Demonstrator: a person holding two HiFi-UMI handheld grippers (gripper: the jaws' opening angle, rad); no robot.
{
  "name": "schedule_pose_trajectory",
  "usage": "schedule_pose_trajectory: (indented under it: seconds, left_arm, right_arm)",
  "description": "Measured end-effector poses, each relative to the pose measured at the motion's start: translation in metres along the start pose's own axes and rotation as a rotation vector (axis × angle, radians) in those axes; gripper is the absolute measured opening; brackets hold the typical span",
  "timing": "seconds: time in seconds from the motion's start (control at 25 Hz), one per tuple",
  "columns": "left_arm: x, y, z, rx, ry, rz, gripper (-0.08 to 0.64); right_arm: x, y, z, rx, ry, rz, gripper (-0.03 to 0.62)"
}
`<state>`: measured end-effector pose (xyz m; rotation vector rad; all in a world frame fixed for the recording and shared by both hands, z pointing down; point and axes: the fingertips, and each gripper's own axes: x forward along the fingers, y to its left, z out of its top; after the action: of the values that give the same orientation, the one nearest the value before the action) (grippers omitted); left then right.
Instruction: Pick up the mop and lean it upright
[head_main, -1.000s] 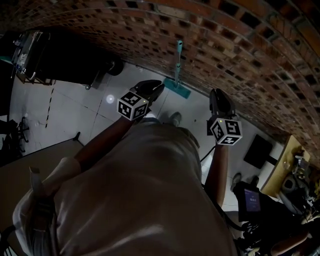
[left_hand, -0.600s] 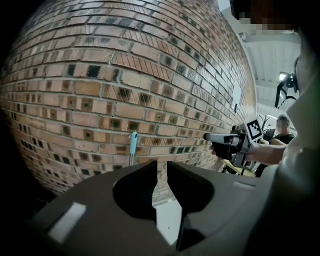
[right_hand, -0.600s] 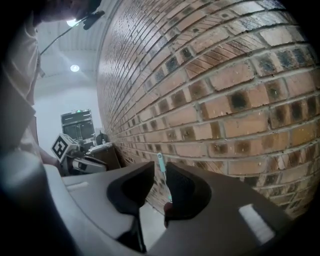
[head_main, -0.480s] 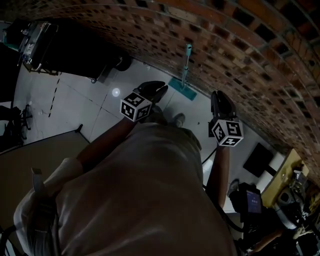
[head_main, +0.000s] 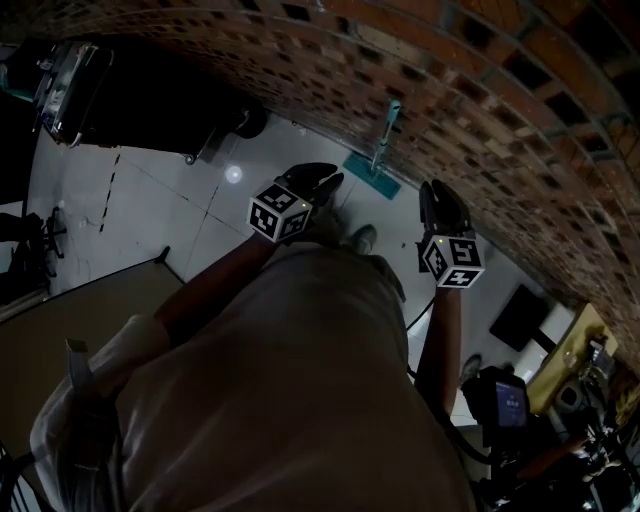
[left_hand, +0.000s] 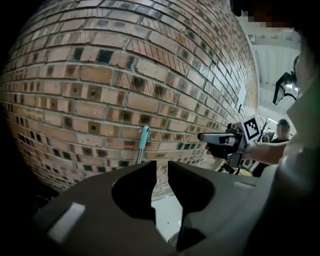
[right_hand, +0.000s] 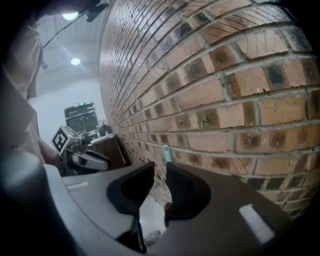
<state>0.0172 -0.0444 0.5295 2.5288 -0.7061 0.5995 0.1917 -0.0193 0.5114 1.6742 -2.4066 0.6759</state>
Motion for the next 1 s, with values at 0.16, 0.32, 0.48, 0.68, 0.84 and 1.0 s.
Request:
schedule_pose_trajectory:
  seconds: [0.16, 0.32, 0.48, 0.68, 0.84, 1.0]
  left_arm:
    - [0.01, 0.025, 0.007, 0.051, 0.035, -0.029, 0.094]
    - [0.029, 0.044, 0.005, 0.117, 0.097, -0.069, 0.1]
    - [0.05, 0.054, 0.0, 0.151, 0.136, -0.109, 0.101]
    - [0.079, 0.064, -0.014, 0.139, 0.173, -0.145, 0.104]
    - [0.104, 0.069, -0.034, 0.154, 0.223, -0.175, 0.104]
    - [0.126, 0.073, -0.04, 0.171, 0.254, -0.192, 0.104]
  right_arm:
    - [0.027, 0.001, -0.008, 0.018, 0.029, -0.021, 0.071]
    - [0.06, -0.004, -0.029, 0.027, 0.068, -0.049, 0.071]
    - [0.092, -0.008, -0.06, 0.055, 0.128, -0.067, 0.071]
    - [0.127, -0.013, -0.082, 0.059, 0.182, -0.088, 0.071]
    - [0.144, -0.022, -0.101, 0.068, 0.215, -0.114, 0.072]
    - [0.157, -0.035, -0.132, 0.075, 0.267, -0.14, 0.072]
